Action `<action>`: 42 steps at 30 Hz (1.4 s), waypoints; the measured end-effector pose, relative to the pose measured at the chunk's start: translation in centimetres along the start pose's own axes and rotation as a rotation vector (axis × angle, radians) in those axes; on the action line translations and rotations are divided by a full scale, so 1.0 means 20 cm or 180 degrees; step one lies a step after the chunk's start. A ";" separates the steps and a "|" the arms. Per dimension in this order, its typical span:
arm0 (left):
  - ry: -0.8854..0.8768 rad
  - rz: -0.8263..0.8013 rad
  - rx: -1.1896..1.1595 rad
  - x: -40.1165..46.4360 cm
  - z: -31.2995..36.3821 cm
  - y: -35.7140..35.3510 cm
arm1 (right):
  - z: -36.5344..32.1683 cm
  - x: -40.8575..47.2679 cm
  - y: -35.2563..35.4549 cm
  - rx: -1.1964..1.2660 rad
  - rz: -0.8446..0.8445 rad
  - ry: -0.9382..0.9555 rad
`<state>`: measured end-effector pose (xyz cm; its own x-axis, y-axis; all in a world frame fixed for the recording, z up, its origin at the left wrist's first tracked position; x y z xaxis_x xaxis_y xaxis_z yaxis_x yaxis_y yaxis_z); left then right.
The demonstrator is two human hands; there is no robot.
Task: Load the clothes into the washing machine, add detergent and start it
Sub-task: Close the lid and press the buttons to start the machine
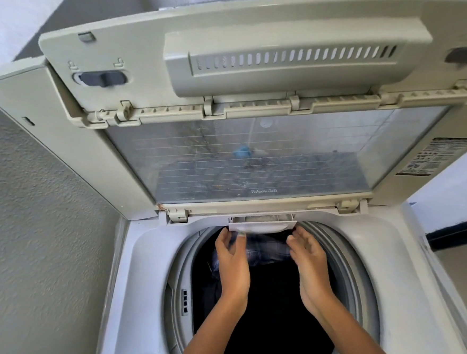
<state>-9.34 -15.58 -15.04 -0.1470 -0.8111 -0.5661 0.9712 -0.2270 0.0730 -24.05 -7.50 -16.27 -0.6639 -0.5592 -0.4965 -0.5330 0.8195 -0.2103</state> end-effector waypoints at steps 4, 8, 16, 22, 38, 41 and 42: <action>0.0468 -0.0102 -0.0431 0.08 -0.02 -0.02 | 0.01 0.04 -0.01 0.0567 0.0185 -0.0290; 0.0690 -0.0032 -0.0824 0.10 -0.02 -0.03 | 0.02 0.07 -0.02 0.0720 0.0345 -0.0401; 0.0788 0.0021 -0.1360 0.10 -0.02 -0.03 | 0.03 0.09 -0.02 0.1040 0.0622 -0.0432; 0.0791 0.0006 -0.1390 0.10 -0.03 -0.02 | 0.03 0.09 -0.02 0.1166 0.0657 -0.0454; 0.0783 -0.0150 -0.1523 0.16 -0.04 -0.05 | 0.01 0.10 -0.05 0.1310 0.0665 -0.0557; 0.0759 -0.0176 -0.1539 0.17 -0.05 -0.05 | 0.01 0.10 -0.05 0.1450 0.0694 -0.0514; 0.0751 -0.0186 -0.1537 0.17 -0.05 -0.05 | 0.00 0.10 -0.04 0.1503 0.0691 -0.0492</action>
<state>-10.66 -17.62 -17.91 -0.2111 -0.6490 -0.7309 0.9466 0.0506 -0.3183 -24.92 -9.35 -17.12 -0.6286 -0.3752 -0.6813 -0.0749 0.9011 -0.4271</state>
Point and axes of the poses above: each hand's wrist, its own x-axis towards the middle knuckle, its own y-axis out of the back of the hand, z = x × y, the point moved 8 cm from there along x, towards the middle knuckle, and after that the axes turned 8 degrees about x, right-handed, at the moved point
